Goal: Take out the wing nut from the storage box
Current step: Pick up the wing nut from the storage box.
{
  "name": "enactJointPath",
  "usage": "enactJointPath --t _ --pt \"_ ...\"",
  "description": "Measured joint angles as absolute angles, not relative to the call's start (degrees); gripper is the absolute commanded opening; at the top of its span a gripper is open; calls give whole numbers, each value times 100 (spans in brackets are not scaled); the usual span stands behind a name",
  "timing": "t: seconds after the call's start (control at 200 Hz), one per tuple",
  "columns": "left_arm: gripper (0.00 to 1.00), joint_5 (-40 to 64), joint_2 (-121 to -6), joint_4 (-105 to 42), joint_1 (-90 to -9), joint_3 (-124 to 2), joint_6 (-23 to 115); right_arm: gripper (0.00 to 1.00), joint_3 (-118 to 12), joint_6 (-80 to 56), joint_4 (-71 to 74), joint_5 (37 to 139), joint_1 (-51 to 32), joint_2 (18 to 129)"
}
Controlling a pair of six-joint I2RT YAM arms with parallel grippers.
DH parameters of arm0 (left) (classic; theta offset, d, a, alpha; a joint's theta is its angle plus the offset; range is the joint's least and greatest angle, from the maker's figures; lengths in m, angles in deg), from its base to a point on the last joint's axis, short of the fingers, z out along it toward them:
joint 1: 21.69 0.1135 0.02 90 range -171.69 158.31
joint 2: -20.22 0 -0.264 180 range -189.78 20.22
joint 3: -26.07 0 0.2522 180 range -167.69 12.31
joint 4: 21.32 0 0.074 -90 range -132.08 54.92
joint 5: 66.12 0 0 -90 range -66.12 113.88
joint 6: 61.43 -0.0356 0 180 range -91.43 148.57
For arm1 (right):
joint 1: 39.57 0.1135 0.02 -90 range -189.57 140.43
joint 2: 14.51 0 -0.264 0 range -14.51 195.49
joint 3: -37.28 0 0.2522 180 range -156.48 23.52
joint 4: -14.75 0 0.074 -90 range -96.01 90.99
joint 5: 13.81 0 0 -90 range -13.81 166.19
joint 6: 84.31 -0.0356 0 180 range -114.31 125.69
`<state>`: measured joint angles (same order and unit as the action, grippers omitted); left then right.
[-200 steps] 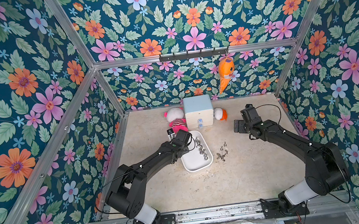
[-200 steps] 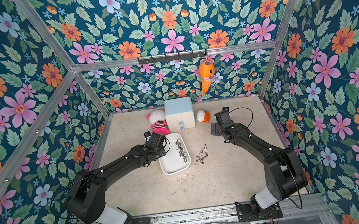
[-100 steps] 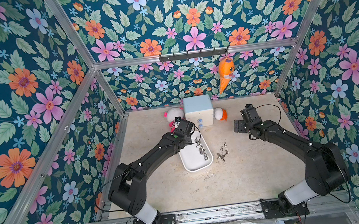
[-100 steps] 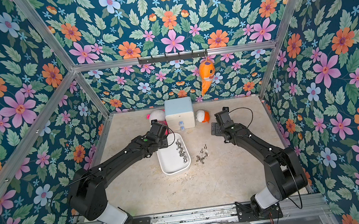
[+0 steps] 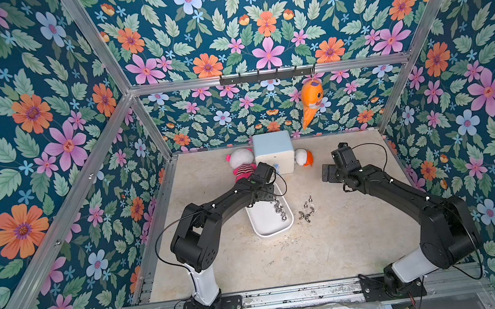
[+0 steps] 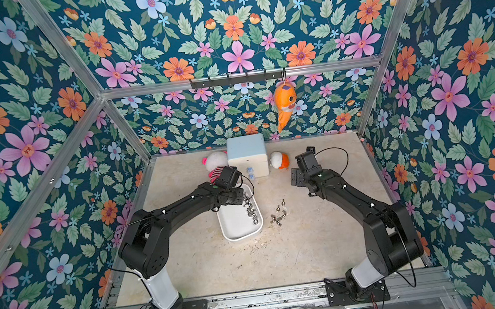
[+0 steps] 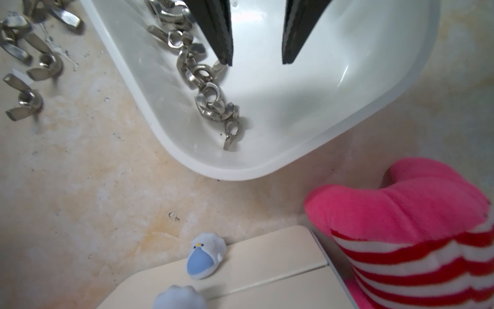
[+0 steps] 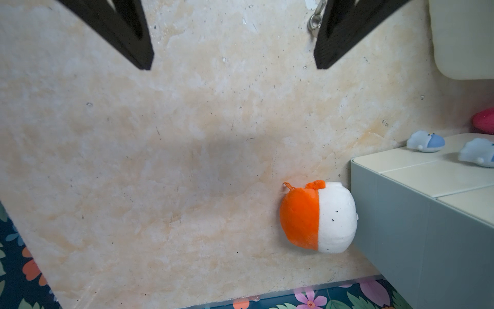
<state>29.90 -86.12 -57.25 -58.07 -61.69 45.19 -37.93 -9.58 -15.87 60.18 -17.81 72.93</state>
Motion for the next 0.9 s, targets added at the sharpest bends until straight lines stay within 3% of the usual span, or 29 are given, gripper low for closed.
enactJointPath --t 0.9 --pt "27 2920 -9353 -5581 -5805 -6525 4473 99 -3793 -943 -1591 5998 -1781 7302"
